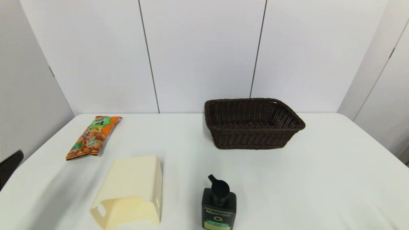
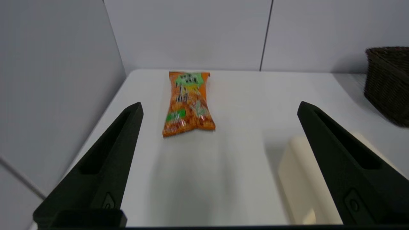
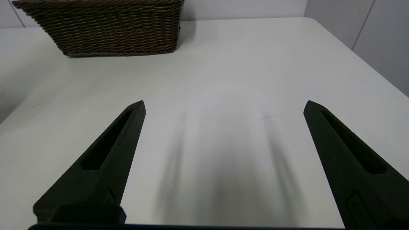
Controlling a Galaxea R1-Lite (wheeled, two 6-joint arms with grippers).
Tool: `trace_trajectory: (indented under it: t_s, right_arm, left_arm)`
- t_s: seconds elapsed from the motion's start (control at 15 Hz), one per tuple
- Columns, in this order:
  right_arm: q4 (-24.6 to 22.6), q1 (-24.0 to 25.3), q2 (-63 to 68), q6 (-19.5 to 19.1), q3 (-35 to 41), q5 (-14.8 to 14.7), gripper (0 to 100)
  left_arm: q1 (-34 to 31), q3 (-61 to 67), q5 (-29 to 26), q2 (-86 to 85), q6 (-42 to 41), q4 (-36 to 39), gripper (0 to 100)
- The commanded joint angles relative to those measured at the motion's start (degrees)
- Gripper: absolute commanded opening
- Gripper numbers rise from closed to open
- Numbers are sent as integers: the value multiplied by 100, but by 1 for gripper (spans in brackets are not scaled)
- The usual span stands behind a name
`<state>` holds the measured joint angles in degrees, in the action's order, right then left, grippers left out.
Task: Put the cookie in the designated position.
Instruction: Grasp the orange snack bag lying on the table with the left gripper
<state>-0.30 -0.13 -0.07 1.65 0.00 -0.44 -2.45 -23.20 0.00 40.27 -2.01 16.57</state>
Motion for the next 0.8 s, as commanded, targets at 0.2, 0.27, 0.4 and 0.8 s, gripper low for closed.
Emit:
trace_trajectory:
  t_s: [0.2,0.27,0.4,0.8]
  right_arm:
    - [-5,-4,-1,-6,9,0,100]
    - [-5,-4,-1,2,9,0,100]
    - [-5,-4,-1,2,9,0,100]
    - [-5,-4,-1,2,9,0,100]
  left_arm:
    - [-10,-3903,-9,4455,-713,-1367,100]
    - [-10,-4298,-9,4842,-704,-1648,100]
    - [-19,-4984,-18,5606,-695,-2158,100]
    - [-247,-6302,-53,6995,-687,-4144,100]
